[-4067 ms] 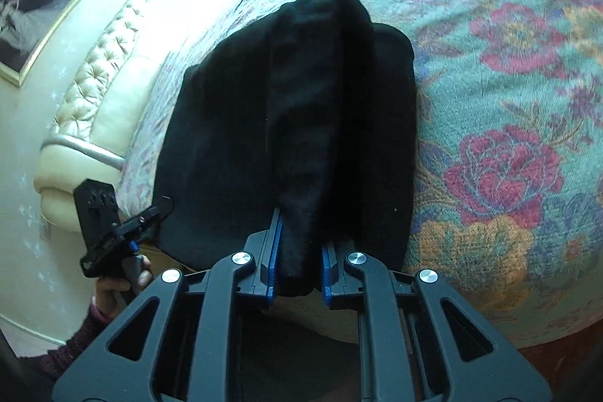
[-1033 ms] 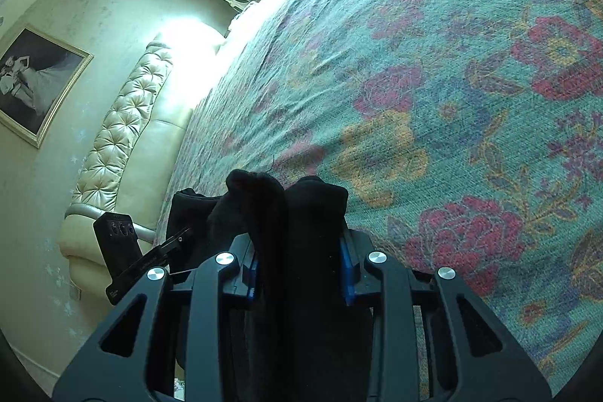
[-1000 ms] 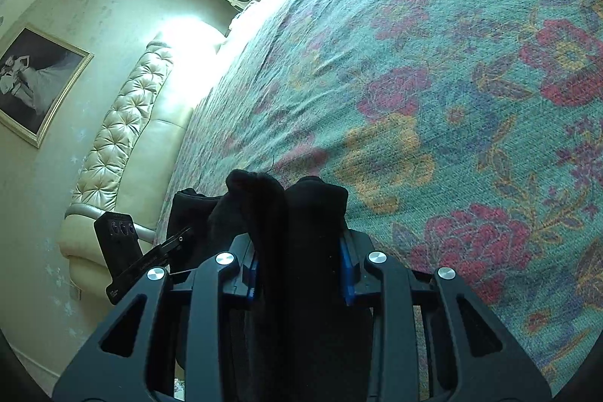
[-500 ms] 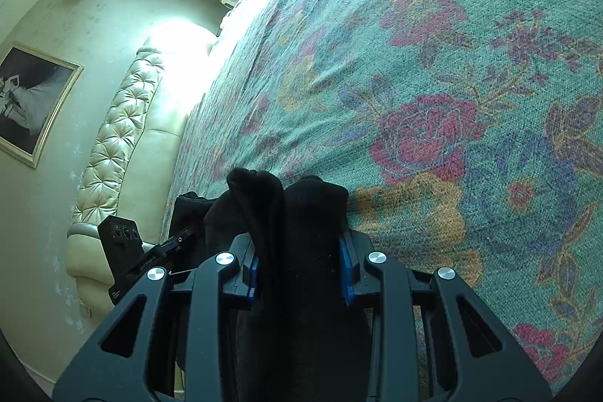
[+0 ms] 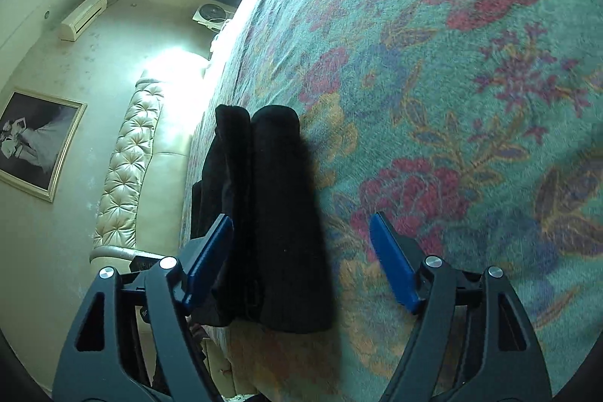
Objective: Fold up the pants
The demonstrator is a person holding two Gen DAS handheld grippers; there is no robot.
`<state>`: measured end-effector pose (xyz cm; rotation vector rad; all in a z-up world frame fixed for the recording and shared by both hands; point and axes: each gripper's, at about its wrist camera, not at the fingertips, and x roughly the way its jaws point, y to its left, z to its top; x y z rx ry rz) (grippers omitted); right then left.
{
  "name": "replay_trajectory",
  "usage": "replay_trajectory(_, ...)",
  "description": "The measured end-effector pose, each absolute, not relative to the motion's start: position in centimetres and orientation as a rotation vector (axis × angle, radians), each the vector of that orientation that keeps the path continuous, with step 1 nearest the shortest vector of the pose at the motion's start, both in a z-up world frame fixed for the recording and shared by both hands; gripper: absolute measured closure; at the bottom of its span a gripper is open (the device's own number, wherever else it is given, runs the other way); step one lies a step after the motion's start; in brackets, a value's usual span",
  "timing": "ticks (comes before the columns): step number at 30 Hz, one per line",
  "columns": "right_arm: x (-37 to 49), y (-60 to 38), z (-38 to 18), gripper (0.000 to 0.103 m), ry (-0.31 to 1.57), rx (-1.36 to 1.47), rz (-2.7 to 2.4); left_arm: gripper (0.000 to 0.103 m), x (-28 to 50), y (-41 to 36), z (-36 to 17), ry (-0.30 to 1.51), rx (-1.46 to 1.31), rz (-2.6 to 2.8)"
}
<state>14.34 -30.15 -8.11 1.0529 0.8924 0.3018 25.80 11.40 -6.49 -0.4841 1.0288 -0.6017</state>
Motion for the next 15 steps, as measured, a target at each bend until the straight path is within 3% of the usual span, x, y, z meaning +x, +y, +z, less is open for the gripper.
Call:
replay_trajectory(6, 12.6, -26.8, -8.3, 0.022, 0.923, 1.060, 0.375, 0.033, 20.5, 14.4, -8.0, 1.037, -0.750, -0.604)
replay_trajectory(11, 12.9, -25.2, -8.3, 0.022, 0.922, 1.067, 0.361, 0.029, 18.7, 13.3, -8.4, 1.051, -0.790, -0.631)
replay_trajectory(12, 12.8, -25.1, -8.3, 0.027, 0.928, 1.059, 0.352, 0.026, 18.5, 12.9, -8.3, 1.054, -0.782, -0.626)
replay_trajectory(13, 12.8, -25.0, -8.4, 0.039, 0.939, 1.052, 0.339, 0.026, 18.2, 12.6, -8.0, 1.047, -0.758, -0.613)
replay_trajectory(15, 12.5, -25.1, -8.8, 0.049, 0.942, 1.060, 0.329, 0.026, 18.0, 11.8, -7.7, 1.038, -0.696, -0.595)
